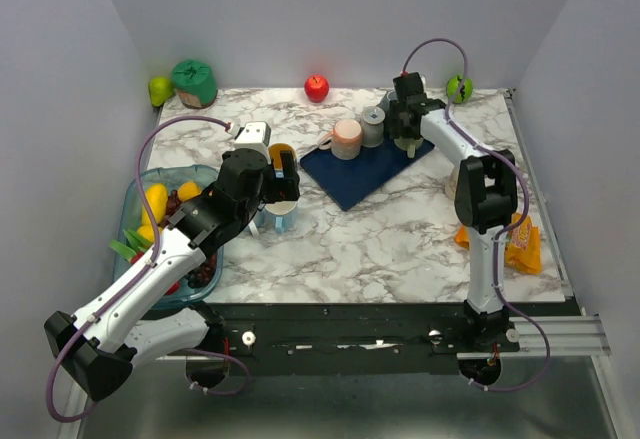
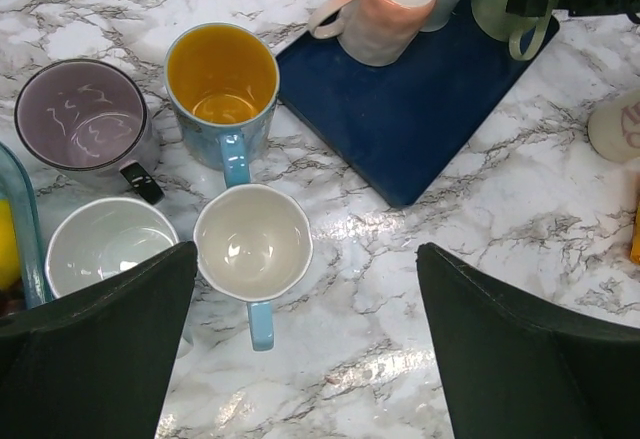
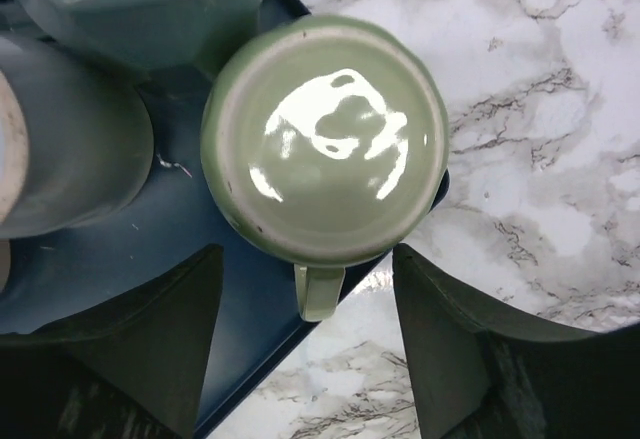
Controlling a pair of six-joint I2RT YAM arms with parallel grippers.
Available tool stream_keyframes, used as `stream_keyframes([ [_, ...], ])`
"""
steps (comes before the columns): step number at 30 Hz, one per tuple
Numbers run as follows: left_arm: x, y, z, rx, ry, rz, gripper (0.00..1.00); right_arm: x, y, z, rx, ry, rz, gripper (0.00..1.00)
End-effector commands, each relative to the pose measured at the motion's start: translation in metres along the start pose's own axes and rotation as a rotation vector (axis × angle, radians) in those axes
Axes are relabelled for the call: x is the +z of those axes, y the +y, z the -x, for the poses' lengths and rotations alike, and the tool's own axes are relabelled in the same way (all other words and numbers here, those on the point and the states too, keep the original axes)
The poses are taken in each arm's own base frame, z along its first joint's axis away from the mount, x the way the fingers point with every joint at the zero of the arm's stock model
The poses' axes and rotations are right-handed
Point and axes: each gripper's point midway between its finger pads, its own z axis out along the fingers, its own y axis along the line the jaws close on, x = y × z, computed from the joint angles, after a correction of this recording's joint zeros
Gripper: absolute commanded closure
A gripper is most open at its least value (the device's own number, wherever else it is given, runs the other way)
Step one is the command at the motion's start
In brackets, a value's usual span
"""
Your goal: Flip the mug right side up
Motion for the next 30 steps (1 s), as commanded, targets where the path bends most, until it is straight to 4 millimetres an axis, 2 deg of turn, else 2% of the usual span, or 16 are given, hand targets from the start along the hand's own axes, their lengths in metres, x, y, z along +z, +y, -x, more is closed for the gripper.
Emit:
stream_keyframes([
  [1,-0.003,-0.006,0.007,-0.017,-0.016,-0.024,0.01,0.013,-0.004,-0.003,0.012,0.058,0.006,0.29],
  [11,-0.003,-0.005,0.005,-0.017,-0.009,-0.025,0.01,0.015,0.002,-0.025,0.104,0.150,0.038,0.41],
  [14,-0.003,-0.005,0.005,-0.015,-0.007,-0.025,0.01,0.016,0.001,-0.026,0.116,0.150,0.031,0.54],
  [15,-0.003,-0.005,0.005,-0.015,-0.008,-0.026,0.01,0.015,0.001,-0.024,0.119,0.144,0.025,0.62],
  [20,-0.004,-0.005,0.005,-0.015,-0.011,-0.027,0.01,0.015,-0.005,-0.019,0.125,0.118,-0.005,0.78],
  [23,-0.004,-0.005,0.005,-0.015,-0.010,-0.029,0.01,0.014,-0.008,-0.016,0.115,0.108,-0.015,0.99],
  [27,-0.005,-0.006,0.007,-0.017,-0.018,-0.036,0.01,0.008,-0.010,-0.015,0.111,0.100,-0.012,0.99],
  [30,-0.006,-0.009,0.008,-0.023,-0.022,-0.050,0.01,-0.005,-0.009,-0.015,0.120,0.087,0.022,0.99],
])
